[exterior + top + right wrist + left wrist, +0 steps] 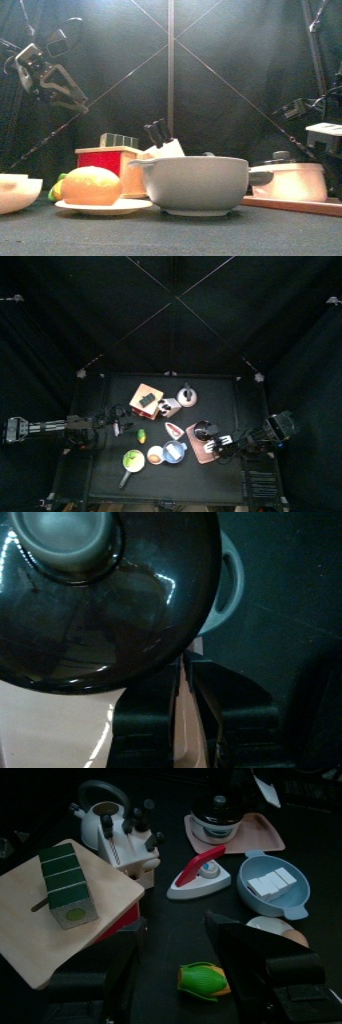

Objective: Push plate back

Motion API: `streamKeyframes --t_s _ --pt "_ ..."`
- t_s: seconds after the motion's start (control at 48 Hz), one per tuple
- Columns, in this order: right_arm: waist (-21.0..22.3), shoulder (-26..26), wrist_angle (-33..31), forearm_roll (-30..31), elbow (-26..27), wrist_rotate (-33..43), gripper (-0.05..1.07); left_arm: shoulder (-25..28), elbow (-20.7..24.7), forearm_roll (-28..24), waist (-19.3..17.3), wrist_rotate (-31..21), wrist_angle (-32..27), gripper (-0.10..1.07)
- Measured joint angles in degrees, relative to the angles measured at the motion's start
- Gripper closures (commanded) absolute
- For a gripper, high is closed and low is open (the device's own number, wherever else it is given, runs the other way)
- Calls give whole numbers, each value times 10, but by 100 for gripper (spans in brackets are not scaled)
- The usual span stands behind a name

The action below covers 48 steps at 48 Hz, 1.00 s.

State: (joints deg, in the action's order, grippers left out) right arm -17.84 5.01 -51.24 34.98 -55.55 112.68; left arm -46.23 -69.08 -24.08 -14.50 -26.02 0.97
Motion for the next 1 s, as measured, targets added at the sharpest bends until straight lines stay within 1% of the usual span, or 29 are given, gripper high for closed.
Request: streamKeyframes --t_s 0.25,0.438,0.646,0.792,1.0 --pt "44 11 17 22 -22 -1 48 -1 0 0 1 1 0 11" --pt "85 25 24 48 -40 -1 48 -1 1 0 0 1 0 11" --pt "134 49 61 89 -55 -1 48 -1 1 0 0 2 0 11" --pt "166 53 80 118 -61 -1 48 -1 1 0 1 1 0 11" --pt "200 54 109 142 -69 -1 48 -1 0 0 0 2 0 11"
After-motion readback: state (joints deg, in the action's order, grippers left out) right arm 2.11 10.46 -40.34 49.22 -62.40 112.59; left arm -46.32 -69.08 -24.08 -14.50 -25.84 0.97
